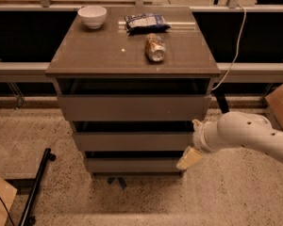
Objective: Open bottom drawer
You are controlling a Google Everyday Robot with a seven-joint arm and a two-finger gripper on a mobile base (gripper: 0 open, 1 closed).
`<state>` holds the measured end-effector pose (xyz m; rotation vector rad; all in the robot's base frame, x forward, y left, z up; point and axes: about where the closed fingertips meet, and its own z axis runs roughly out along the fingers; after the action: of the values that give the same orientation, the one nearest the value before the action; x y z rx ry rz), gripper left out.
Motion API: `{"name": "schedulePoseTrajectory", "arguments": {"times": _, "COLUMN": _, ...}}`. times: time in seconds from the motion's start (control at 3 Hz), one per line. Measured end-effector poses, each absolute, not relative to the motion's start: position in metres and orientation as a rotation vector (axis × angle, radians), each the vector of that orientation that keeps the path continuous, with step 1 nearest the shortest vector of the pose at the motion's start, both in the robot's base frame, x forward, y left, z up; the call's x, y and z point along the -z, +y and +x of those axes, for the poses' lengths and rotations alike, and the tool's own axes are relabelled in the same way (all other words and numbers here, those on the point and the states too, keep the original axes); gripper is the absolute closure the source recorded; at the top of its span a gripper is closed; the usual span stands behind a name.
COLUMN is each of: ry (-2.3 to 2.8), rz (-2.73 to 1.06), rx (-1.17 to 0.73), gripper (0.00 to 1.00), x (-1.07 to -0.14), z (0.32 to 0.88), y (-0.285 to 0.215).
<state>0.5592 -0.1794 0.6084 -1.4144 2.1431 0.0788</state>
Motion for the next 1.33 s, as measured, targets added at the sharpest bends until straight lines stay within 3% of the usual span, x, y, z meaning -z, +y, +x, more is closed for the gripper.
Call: {"name": "schedulePoseTrajectory", "arguments": {"times": 1.33, "ry": 2.237, "rz": -1.31, "rx": -0.278, "gripper": 0.0, "x": -0.506, "z": 0.563, "y": -0.168}}
